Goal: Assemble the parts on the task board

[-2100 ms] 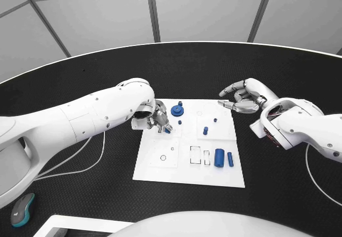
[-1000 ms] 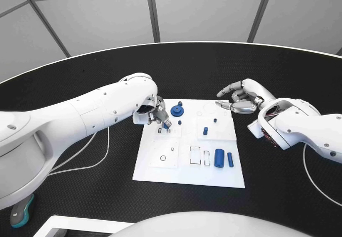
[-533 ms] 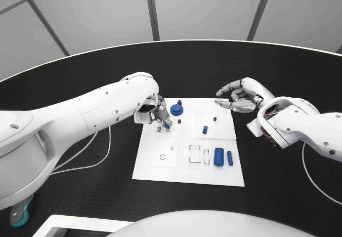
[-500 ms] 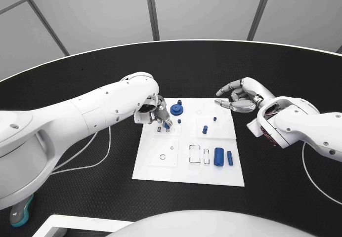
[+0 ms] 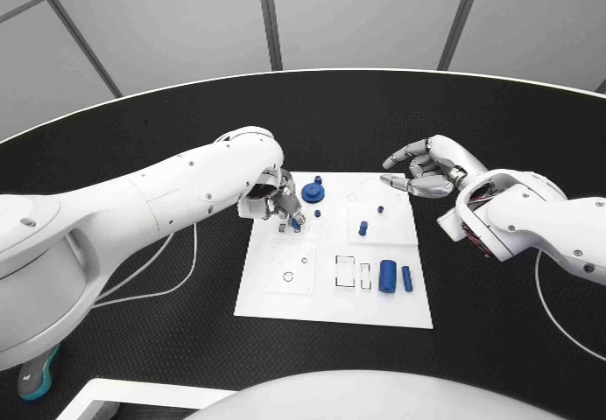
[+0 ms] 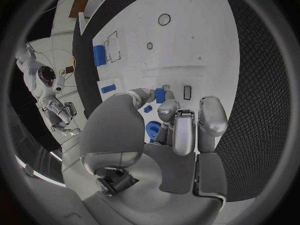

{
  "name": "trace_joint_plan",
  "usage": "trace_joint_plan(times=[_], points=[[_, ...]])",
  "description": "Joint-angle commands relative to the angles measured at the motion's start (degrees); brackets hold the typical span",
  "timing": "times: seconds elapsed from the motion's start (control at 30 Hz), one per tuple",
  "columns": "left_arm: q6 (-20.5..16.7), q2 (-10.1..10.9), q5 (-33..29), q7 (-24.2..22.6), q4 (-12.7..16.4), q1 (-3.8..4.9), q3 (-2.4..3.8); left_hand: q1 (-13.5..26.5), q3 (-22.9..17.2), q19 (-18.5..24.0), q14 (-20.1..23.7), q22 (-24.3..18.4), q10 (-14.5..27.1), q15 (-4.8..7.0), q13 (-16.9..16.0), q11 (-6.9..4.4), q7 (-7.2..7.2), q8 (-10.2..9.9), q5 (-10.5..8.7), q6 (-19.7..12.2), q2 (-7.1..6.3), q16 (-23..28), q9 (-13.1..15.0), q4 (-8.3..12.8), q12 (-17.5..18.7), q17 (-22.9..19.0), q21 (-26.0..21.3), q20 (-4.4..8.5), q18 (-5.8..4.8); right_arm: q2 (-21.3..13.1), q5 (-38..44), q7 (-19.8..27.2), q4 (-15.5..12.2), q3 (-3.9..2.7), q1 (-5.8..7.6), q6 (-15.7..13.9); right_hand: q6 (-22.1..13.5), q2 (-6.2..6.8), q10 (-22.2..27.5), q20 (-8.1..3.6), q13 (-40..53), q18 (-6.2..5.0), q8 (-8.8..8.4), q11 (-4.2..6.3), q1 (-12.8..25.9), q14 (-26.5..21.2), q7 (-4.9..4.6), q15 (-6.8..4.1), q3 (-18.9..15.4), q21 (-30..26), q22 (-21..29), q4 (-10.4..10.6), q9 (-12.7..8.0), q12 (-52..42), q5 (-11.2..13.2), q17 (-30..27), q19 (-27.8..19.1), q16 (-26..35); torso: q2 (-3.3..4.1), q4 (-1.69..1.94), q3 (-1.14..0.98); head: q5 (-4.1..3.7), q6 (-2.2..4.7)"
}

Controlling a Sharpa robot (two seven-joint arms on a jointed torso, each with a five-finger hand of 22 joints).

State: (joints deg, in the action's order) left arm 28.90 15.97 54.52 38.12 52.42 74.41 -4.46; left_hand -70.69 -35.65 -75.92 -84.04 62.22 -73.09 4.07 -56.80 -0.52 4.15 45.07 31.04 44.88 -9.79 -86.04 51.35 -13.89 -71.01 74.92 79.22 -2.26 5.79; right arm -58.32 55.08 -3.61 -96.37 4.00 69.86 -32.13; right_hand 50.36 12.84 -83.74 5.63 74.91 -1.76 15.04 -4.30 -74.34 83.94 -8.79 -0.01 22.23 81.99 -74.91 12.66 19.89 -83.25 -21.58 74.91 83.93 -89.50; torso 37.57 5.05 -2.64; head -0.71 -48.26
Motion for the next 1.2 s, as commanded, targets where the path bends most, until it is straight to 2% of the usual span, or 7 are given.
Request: trace_joint_plan(times=[0.03, 0.63, 1.0, 1.2], points=[[-0.04, -0.03, 0.02, 0.06, -0.06, -0.04, 0.0, 0.1, -6.22, 0.4, -3.82, 0.04, -0.45, -0.23, -0.05, 0.06, -0.26, 0.24, 0.28, -0.23, 0.08, 0.18, 0.05, 6.58, -0.27, 7.48, -0.25, -0.18, -0.26, -0.01, 0.0, 0.01, -0.02, 0.0, 0.0, 0.0, 0.3, -0.17, -0.25, -0.43, 8.65, -0.37, 0.29, 0.32, 0.45, 5.69, -0.13, -0.44, 0.09, -0.25, -8.55, 0.31, -0.06, 0.01, -0.33, 13.64, 3.1, 0.32, 0.02, 0.04, 0.05, -0.01, -0.08], [0.41, -0.06, 0.1, 0.48, -0.24, -0.33, -0.01, 0.47, -5.81, 0.39, -3.82, 0.13, -0.64, -0.2, -0.34, 0.01, -0.36, 0.33, 0.19, -0.04, 0.07, 0.15, 0.22, 6.56, -0.59, 7.55, -0.21, -0.21, -0.26, -0.05, 0.0, -0.01, -0.12, 0.0, 0.0, 0.0, 0.3, -0.17, -0.25, -0.43, 8.65, -0.37, 0.29, 0.32, 0.45, 5.69, -0.13, -0.44, 0.09, -0.25, -8.55, 0.31, -0.06, 0.01, -0.33, 13.64, 3.1, 0.32, -0.04, 0.02, 0.07, 0.03, -0.26], [0.22, -0.07, 0.11, 0.28, -0.27, -0.45, -0.01, 0.53, -5.74, 0.38, -3.82, 0.16, -0.67, -0.2, -0.39, -0.01, -0.38, 0.34, 0.18, -0.01, 0.09, 0.16, 0.25, 6.56, -0.65, 7.53, -0.2, -0.21, -0.26, -0.04, 0.0, -0.01, -0.14, 0.0, 0.0, 0.0, 0.3, -0.17, -0.25, -0.43, 8.65, -0.37, 0.29, 0.32, 0.45, 5.69, -0.13, -0.44, 0.09, -0.25, -8.55, 0.31, -0.06, 0.01, -0.33, 13.64, 3.1, 0.32, -0.04, -0.03, -0.02, -0.02, -0.37], [0.08, -0.13, 0.1, 0.19, -0.32, -0.49, -0.02, 1.43, -4.68, 0.44, -3.8, 0.13, -0.72, -0.14, -0.63, -0.09, -0.53, 0.22, 0.11, 0.0, 0.13, 0.16, 0.42, 6.14, -0.93, 7.53, -0.22, -0.19, -0.24, -0.04, 0.0, -0.01, -0.16, 0.0, 0.0, -0.02, 0.3, -0.17, -0.25, -0.43, 8.65, -0.37, 0.29, 0.32, 0.45, 5.69, -0.13, -0.44, 0.09, -0.25, -8.55, 0.31, -0.06, 0.01, -0.33, 13.64, 3.1, 0.32, -0.01, 0.04, -0.01, -0.13, -0.4]])
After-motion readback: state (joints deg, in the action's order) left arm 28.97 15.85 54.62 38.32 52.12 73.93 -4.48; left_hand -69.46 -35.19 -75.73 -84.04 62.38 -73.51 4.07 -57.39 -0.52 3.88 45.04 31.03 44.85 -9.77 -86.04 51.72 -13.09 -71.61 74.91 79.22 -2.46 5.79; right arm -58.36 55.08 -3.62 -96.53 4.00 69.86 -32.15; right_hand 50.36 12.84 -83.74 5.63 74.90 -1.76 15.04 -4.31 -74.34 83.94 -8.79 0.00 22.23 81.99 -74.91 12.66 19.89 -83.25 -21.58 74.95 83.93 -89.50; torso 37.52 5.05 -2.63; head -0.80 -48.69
